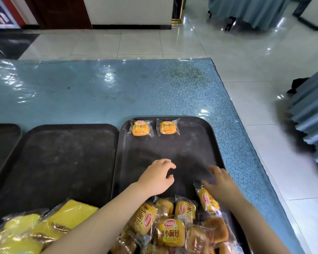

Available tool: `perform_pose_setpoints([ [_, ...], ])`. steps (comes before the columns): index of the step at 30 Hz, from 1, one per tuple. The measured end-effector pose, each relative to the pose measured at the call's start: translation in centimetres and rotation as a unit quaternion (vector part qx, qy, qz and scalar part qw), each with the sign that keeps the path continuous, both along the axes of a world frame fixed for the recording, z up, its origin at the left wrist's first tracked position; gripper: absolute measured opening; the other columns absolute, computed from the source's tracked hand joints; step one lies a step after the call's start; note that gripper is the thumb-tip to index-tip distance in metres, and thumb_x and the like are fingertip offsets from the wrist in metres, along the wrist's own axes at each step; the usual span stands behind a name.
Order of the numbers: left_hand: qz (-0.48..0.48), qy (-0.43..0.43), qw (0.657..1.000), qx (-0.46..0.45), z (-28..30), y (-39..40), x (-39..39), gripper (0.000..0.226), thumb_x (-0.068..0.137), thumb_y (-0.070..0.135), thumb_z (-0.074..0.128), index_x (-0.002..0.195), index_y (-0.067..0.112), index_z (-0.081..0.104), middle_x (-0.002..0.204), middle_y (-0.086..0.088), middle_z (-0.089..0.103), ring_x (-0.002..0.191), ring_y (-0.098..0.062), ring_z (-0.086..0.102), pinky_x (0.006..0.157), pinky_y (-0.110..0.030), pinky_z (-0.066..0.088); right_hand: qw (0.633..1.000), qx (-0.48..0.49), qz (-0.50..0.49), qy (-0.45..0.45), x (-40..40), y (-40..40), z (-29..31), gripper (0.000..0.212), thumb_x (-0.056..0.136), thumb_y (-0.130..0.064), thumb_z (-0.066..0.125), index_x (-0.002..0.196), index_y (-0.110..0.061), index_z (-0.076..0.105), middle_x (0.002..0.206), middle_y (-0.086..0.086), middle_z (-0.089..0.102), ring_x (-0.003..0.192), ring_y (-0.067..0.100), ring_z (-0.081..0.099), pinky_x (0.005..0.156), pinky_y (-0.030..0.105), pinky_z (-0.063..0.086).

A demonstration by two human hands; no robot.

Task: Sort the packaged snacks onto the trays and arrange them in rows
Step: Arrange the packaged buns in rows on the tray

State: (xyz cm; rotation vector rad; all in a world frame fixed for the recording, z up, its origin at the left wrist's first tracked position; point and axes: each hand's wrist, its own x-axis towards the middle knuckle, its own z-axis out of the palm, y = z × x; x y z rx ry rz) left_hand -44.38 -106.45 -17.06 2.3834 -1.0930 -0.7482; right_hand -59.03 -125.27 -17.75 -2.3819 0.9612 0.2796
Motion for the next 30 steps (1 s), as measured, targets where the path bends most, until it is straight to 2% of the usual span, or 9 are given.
perform_pose_setpoints([
  [3,-0.011,0.052,0.999,0.008,0.6,0.5,-1.5,0.035,0.098,0.029,0.048,0.133,0.026,0.053,0.143,0.010,0.047,0.133,-0.011,0.040,0.109,-0.031,0.036,1.000,0.006,0.009,0.024,-2.5,1.4,0.3,0.068,0.084,-0.045,0.066,0.141,-0.020,0.038,0.134,0.006,0.046,0.125,0.028,0.045,0.102,0.036,0.037],
  [8,-0.028,0.115,0.992,0.052,0.8,0.7,-2.8,0.035,0.098,0.032,0.047,0.132,0.029,0.054,0.137,0.009,0.052,0.123,-0.011,0.051,0.103,-0.033,0.044,0.998,0.036,0.019,0.046,-4.0,3.0,0.1,0.085,0.080,-0.050,0.068,0.149,-0.024,0.025,0.146,0.001,0.031,0.133,0.026,0.040,0.108,0.037,0.035],
  [11,-0.034,0.128,0.989,0.063,1.1,0.7,-3.3,0.035,0.098,0.029,0.048,0.132,0.027,0.056,0.134,0.008,0.057,0.121,-0.010,0.053,0.100,-0.028,0.045,0.998,0.024,0.026,0.042,-4.0,3.6,0.2,0.081,0.080,-0.048,0.068,0.146,-0.023,0.029,0.144,0.003,0.031,0.128,0.028,0.045,0.106,0.036,0.037],
  [14,-0.031,0.134,0.989,0.062,1.3,0.7,-3.6,0.035,0.098,0.028,0.049,0.132,0.027,0.055,0.133,0.008,0.058,0.119,-0.009,0.055,0.096,-0.024,0.045,0.999,0.018,0.019,0.027,-3.9,3.7,0.2,0.067,0.083,-0.035,0.065,0.141,-0.021,0.036,0.142,0.005,0.036,0.123,0.028,0.050,0.103,0.034,0.040],
  [17,-0.038,0.138,0.989,0.047,1.7,0.6,-3.8,0.037,0.098,0.030,0.050,0.135,0.028,0.052,0.134,0.009,0.057,0.120,-0.008,0.054,0.097,-0.024,0.044,0.997,0.036,-0.037,-0.048,-3.4,3.6,0.5,0.054,0.085,-0.029,0.065,0.135,-0.018,0.046,0.136,0.007,0.044,0.117,0.024,0.054,0.096,0.027,0.039],
  [19,-0.044,0.148,0.988,0.025,2.0,0.6,-4.1,0.041,0.098,0.032,0.051,0.138,0.031,0.048,0.136,0.012,0.055,0.121,-0.005,0.053,0.098,-0.023,0.044,0.988,0.063,-0.092,-0.110,-3.0,3.6,0.9,0.059,0.085,-0.030,0.068,0.138,-0.017,0.044,0.135,0.009,0.047,0.120,0.024,0.052,0.094,0.025,0.036],
  [24,-0.015,0.183,0.980,-0.072,2.6,0.7,-5.2,0.057,0.092,0.042,0.057,0.145,0.042,0.035,0.144,0.022,0.042,0.124,0.002,0.046,0.104,-0.025,0.044,0.936,0.162,-0.186,-0.250,-1.6,4.5,2.1,0.078,0.082,-0.041,0.070,0.148,-0.027,0.031,0.143,0.000,0.047,0.130,0.016,0.047,0.110,0.042,0.038],
  [27,0.013,0.194,0.972,-0.131,3.3,0.3,-6.0,0.068,0.088,0.045,0.064,0.145,0.047,0.028,0.145,0.025,0.037,0.126,0.003,0.044,0.105,-0.026,0.043,0.901,0.218,-0.214,-0.309,-0.8,5.0,3.0,0.066,0.088,-0.031,0.069,0.146,-0.026,0.037,0.140,-0.003,0.050,0.128,0.011,0.049,0.110,0.040,0.039],
  [30,0.051,0.201,0.960,-0.187,3.6,-0.4,-6.3,0.058,0.088,0.040,0.065,0.137,0.049,0.035,0.135,0.026,0.047,0.119,0.004,0.051,0.102,-0.030,0.048,0.885,0.242,-0.221,-0.331,-0.2,5.0,3.2,0.056,0.089,-0.036,0.066,0.140,-0.026,0.045,0.133,-0.004,0.056,0.122,0.010,0.054,0.106,0.043,0.044],
])
